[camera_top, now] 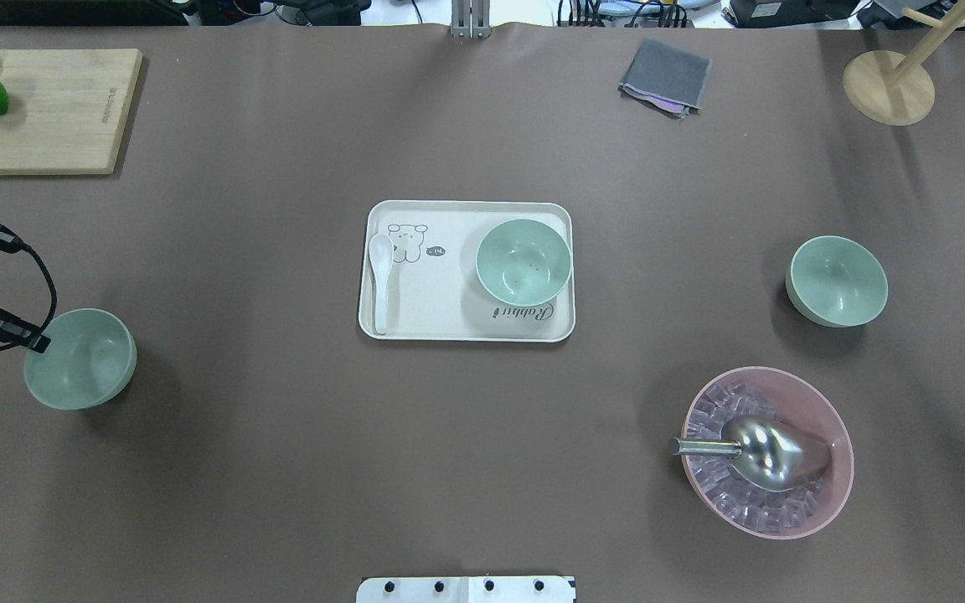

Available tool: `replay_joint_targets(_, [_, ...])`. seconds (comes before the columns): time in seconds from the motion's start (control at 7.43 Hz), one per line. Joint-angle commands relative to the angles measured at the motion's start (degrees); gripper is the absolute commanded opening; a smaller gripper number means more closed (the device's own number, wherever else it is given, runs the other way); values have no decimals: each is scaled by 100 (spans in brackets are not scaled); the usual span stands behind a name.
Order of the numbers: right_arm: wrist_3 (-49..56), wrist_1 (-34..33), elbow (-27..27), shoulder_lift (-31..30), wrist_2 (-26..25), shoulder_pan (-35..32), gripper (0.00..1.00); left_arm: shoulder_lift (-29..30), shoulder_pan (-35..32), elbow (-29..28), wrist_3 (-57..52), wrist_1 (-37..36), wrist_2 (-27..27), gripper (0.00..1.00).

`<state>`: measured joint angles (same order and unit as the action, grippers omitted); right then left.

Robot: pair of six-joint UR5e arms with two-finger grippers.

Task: Stack green bowls together

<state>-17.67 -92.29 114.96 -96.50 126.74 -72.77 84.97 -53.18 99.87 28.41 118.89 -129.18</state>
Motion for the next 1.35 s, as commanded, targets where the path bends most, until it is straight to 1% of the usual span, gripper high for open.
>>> replay_joint_targets(0.0, [0,0,0,9,0,0,100,195,-17,155,51,-42,-474,0])
replay_joint_targets(0.13, [0,0,0,17,0,9,100,239,-17,278,86,-59,-477,0])
replay_joint_targets(0.27, [0,0,0,18,0,9,100,379,-26,349,425,-77,-468,0])
replay_joint_targets(0.54, [0,0,0,26,9,26,100,1158,0,341,1776,-234,-415,0])
replay_joint_targets(0.67, [0,0,0,26,0,35,100,1597,61,358,2174,-592,-415,0])
replay_joint_targets(0.94, [-9,0,0,35,9,35,100,2660,325,358,2835,-1846,-258,0])
replay_joint_targets(1.08, [-9,0,0,44,0,35,100,3048,552,349,3194,-2174,65,0])
replay_joint_targets(1.21, [-9,0,0,44,0,35,100,3322,928,314,3859,-2204,207,0])
